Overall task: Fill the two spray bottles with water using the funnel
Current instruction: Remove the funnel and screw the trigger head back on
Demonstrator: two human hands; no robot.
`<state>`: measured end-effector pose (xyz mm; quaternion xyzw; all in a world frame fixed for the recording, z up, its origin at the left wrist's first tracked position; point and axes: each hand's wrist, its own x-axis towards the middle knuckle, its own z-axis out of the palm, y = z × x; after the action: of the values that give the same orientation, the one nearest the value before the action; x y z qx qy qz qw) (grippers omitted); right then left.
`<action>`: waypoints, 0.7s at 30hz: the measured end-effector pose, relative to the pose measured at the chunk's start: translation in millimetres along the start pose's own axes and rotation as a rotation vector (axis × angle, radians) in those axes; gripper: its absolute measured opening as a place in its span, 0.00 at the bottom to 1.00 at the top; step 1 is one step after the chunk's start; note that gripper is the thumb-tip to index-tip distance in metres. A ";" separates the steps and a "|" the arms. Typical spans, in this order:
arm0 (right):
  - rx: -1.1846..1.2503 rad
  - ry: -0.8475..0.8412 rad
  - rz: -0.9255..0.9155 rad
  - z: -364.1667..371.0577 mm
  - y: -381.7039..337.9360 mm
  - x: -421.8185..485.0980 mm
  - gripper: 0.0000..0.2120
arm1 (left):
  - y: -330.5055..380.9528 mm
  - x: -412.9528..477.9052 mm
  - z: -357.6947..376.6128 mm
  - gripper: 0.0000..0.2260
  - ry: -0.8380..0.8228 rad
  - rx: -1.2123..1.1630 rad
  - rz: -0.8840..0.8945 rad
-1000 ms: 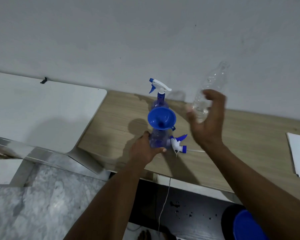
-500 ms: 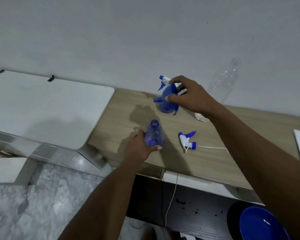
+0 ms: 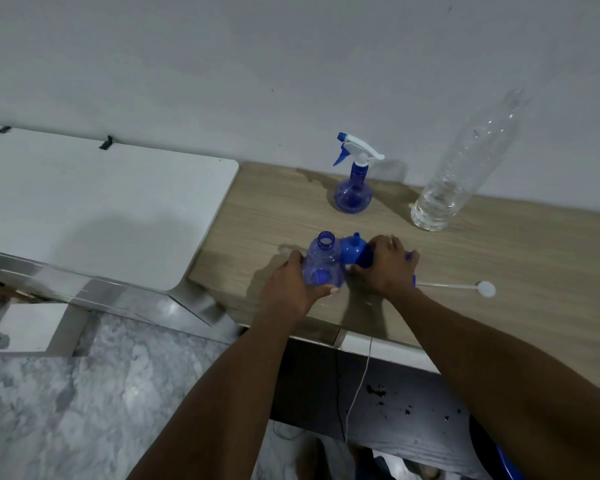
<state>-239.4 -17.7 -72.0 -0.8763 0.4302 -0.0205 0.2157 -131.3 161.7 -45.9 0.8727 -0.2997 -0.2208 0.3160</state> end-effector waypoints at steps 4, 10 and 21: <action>-0.055 0.053 0.019 -18.9 14.7 -17.5 0.33 | -2.0 -1.9 0.5 0.28 0.005 -0.020 0.009; -0.245 0.024 0.009 -25.2 44.4 -44.4 0.36 | -1.0 -3.7 1.2 0.27 -0.006 -0.019 0.010; -0.111 0.220 -0.154 -50.7 28.7 -39.2 0.17 | 2.1 -9.0 2.7 0.27 -0.030 0.027 0.017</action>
<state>-296.7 -21.5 -31.6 -0.9099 0.3832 -0.1090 0.1161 -140.2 165.2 -44.6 0.8710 -0.3145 -0.2271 0.3016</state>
